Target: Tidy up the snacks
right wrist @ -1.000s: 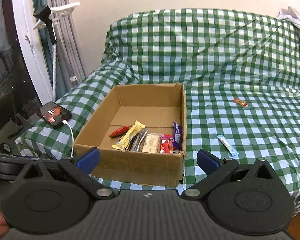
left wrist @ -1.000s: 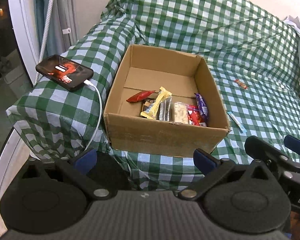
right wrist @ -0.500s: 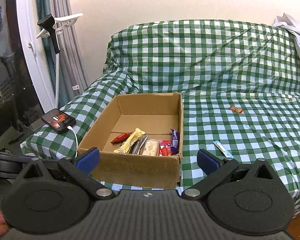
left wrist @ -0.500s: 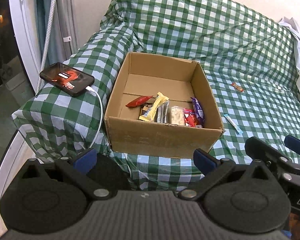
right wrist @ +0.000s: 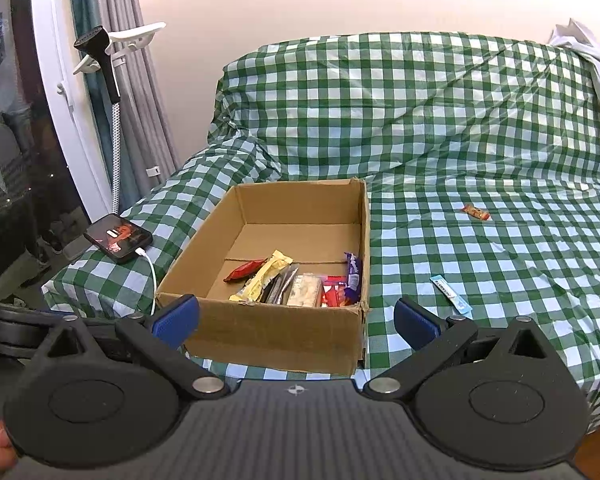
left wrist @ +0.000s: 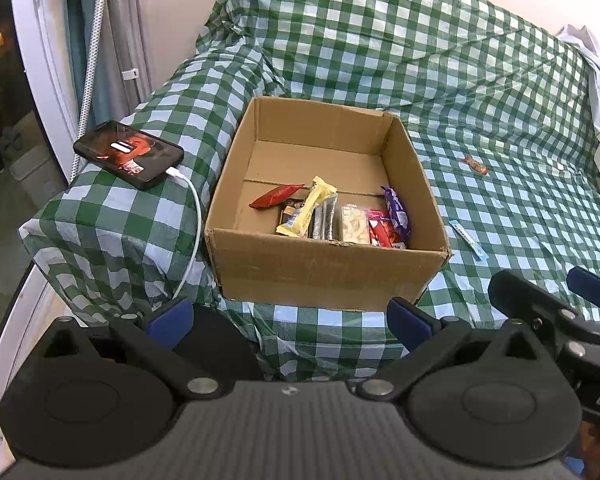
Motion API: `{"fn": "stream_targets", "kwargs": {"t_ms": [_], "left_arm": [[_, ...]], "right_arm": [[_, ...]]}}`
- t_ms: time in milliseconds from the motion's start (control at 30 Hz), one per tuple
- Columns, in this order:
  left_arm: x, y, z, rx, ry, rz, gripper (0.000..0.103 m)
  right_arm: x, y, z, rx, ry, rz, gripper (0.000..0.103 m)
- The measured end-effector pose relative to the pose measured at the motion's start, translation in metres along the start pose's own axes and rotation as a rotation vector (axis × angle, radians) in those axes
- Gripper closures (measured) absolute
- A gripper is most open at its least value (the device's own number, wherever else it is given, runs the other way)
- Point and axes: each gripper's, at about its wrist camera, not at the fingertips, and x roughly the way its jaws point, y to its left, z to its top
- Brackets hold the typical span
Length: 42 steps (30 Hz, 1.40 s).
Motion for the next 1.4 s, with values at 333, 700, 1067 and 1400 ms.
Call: {"fn": "stream_targets", "kwargs": {"t_ms": [333,700,1067,1400], "left_arm": [[0.015,-0.044,0.025,0.086,0.019,-0.024,0.0],[0.069,-0.165,0.077,0.2,0.124,-0.162,0.0],[0.242,-0.295,0.101,0.168,0.358,-0.094,0.0],[0.36,-0.322,0.099,0.113,0.495,-0.022,0.0]], "right_arm": [[0.004,-0.05,0.005,0.065,-0.039,-0.077,0.001],[0.012,-0.182,0.005,0.147,-0.08,-0.346,0.001],[0.059,-0.339,0.022,0.27,-0.031,-0.526,0.001],[0.217,-0.441,0.053,0.209,0.04,-0.429,0.001]]}}
